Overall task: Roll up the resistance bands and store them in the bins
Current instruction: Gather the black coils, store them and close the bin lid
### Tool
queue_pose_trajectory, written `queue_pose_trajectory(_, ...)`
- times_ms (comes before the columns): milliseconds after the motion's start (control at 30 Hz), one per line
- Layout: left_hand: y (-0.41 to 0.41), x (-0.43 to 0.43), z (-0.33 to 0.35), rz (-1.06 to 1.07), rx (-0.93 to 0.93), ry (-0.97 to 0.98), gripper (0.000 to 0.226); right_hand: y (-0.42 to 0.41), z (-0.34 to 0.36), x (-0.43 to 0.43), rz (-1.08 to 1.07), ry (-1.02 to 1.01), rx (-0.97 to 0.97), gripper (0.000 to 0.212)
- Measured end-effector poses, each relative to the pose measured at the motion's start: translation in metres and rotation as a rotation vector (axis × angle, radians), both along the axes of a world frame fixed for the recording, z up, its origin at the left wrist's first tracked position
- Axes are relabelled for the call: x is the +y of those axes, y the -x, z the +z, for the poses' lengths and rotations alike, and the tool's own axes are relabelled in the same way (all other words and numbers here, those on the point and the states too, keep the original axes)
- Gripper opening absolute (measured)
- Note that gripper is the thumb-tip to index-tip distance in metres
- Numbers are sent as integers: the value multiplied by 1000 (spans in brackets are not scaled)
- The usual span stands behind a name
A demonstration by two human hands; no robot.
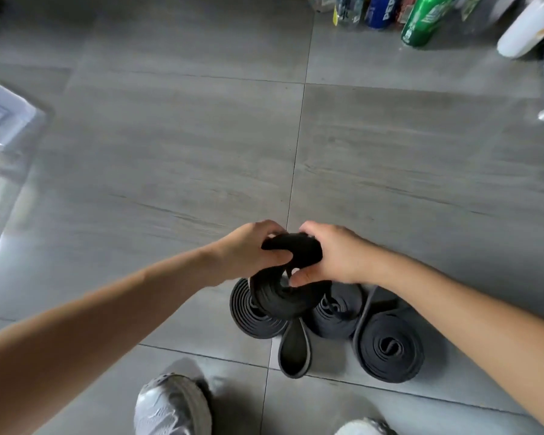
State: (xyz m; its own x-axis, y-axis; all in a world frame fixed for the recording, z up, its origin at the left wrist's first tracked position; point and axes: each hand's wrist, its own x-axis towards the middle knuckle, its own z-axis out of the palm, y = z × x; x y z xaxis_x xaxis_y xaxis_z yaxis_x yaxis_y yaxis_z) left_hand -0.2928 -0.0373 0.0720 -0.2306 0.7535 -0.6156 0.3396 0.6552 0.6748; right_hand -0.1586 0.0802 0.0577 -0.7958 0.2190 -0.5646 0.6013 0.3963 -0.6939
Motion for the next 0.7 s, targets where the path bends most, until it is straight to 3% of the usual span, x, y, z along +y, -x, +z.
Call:
queue_pose_trajectory(67,-5,-28,-15,159,-34,44,26,-1,-18,-26,-8,65,-55,51)
queue_pose_trajectory(200,-16,-79,-65,394,154,214,53,-1,-61,-64,-7,32,-200,57)
queue_pose_trajectory(300,-28,-98,-83,694,-169,326,51,-6,-70,-77,108,-281,-174,62)
queue_pose_trajectory(333,-31,-101,-85,732,-307,338,47,-9,-70,-78,166,-427,-130,64)
queue_pose_trajectory(400,-33,-103,-85,709,-398,332,49,-15,-74,-78,200,-576,-69,76)
queue_pose_trajectory(467,-31,-98,-81,675,-365,304,55,-17,-78,-76,122,-463,-91,86)
queue_pose_trajectory(600,-27,-84,-81,558,-175,246,73,-23,-85,-71,6,-247,-58,74)
queue_pose_trajectory(700,-30,-75,-75,539,-138,112,71,-28,-81,-64,-164,-75,-22,68)
